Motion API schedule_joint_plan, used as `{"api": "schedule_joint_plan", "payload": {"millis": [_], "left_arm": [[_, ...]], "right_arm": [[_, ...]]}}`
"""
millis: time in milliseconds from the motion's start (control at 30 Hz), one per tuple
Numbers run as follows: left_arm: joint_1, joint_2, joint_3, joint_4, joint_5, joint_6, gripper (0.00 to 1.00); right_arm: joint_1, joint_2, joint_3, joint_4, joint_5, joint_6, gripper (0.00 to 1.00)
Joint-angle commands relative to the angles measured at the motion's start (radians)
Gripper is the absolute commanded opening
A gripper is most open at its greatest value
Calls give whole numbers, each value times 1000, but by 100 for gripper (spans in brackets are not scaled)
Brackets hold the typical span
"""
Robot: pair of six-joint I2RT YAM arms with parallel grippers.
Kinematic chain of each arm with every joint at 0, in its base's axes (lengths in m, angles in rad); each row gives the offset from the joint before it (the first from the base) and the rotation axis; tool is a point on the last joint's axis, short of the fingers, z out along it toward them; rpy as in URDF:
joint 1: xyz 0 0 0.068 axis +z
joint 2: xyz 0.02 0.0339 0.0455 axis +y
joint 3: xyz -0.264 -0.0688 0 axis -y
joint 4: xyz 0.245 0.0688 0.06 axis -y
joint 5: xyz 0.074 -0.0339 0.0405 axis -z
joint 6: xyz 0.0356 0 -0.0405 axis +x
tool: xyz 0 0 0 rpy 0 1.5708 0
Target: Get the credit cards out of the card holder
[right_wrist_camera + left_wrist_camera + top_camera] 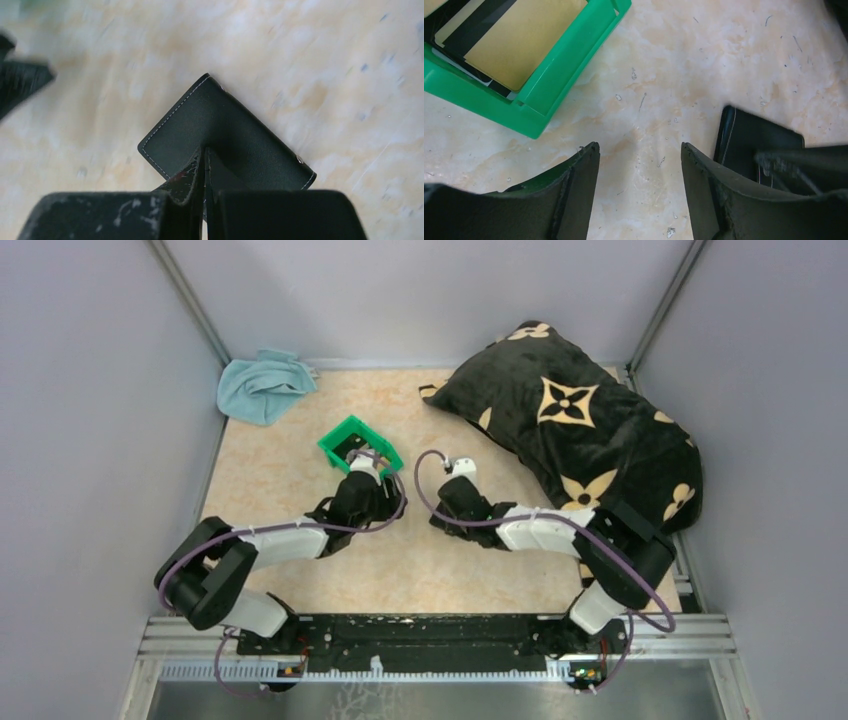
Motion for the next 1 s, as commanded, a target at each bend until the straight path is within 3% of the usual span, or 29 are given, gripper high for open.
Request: {"api": "schedule_joint_plan", "payload": {"millis": [0, 133, 167, 200, 267, 300, 367, 400, 467, 500, 633, 767, 967], "left_arm": [[-1, -48, -34, 71, 27, 55, 69], [-1, -62, -56, 119, 55, 80, 73], [-1, -59, -63, 133, 62, 80, 71], [-1, -53, -65, 144, 73, 82, 59], [-1, -35, -56, 151, 93, 72, 36], [-1, -23, -42, 148, 105, 64, 32], [-1, 8, -15, 140, 139, 48, 31], [-3, 24, -5, 143, 155, 40, 30], [-11, 48, 12, 151, 178, 28, 30], [-18, 59, 24, 148, 176, 28, 32], [-33, 82, 91, 96, 147, 54, 55], [-35, 121, 153, 80, 158, 84, 68], [-56, 246, 277, 42, 243, 202, 71]], "right_arm": [[94, -163, -116, -80, 36, 54, 0], [97, -394, -263, -10, -31, 64, 40], [97, -465, -287, -2, -44, 64, 43], [97, -509, -308, 0, -57, 63, 44], [97, -563, -331, -18, -73, 63, 37], [100, -577, -335, -38, -78, 65, 35], [106, -586, -332, -85, -87, 69, 18], [114, -588, -333, -108, -85, 75, 5], [135, -595, -348, -136, -71, 94, 0], [147, -600, -368, -133, -66, 111, 0], [199, -621, -435, -108, -91, 191, 0], [256, -625, -458, -135, -76, 250, 0], [258, -644, -498, -153, 1, 301, 0]]}}
